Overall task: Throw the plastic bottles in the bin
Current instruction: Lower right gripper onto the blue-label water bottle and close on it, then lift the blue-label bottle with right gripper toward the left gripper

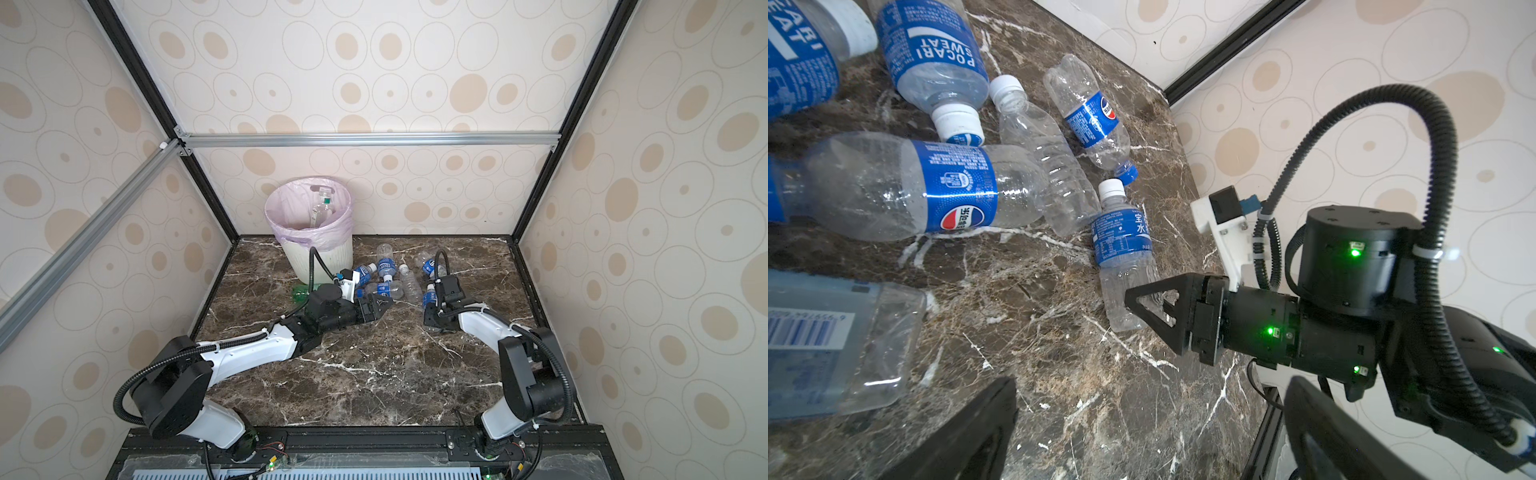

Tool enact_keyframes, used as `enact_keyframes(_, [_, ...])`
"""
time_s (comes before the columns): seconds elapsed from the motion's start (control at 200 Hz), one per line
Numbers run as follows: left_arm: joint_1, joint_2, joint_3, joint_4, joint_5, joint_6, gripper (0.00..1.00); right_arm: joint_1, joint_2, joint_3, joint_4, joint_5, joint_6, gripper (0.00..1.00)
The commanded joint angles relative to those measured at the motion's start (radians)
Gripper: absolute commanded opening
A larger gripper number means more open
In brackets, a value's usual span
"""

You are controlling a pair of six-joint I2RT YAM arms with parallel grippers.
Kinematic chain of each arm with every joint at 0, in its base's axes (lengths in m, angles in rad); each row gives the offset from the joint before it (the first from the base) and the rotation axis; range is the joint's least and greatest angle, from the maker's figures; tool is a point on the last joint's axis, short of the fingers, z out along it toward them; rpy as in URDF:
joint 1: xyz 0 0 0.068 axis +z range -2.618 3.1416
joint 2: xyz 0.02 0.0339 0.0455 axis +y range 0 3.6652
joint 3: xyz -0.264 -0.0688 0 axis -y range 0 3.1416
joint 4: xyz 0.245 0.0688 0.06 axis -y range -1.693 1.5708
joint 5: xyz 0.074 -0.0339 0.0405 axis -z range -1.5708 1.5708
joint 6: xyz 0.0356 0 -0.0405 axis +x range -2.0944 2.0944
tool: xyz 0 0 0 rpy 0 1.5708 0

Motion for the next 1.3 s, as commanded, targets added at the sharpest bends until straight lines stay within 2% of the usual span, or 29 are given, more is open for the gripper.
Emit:
enact_keyframes(0.0, [-0.018, -0.019, 0.002, 0.02, -0.038, -0.021, 0.99, 0.005, -0.031, -0.038, -0.071, -0.037, -0.002, 0.44])
enact_keyframes(0.395, [-0.016, 0.058, 0.131, -0.072, -0.024, -0.015, 0.99, 0.05, -0.244, -0.014, -0.098, -0.146, -0.042, 0.42])
enact_keyframes(0.765, [0.002, 0.089, 0.157, -0.083, 0.001, -0.036, 0.99, 0.066, -0.219, 0.033, -0.093, -0.18, -0.035, 0.4])
enact_keyframes(1.29, [0.058, 0.182, 0.202, 0.002, 0.086, -0.083, 0.99, 0.2, -0.223, 0.119, -0.076, -0.212, -0.009, 0.39])
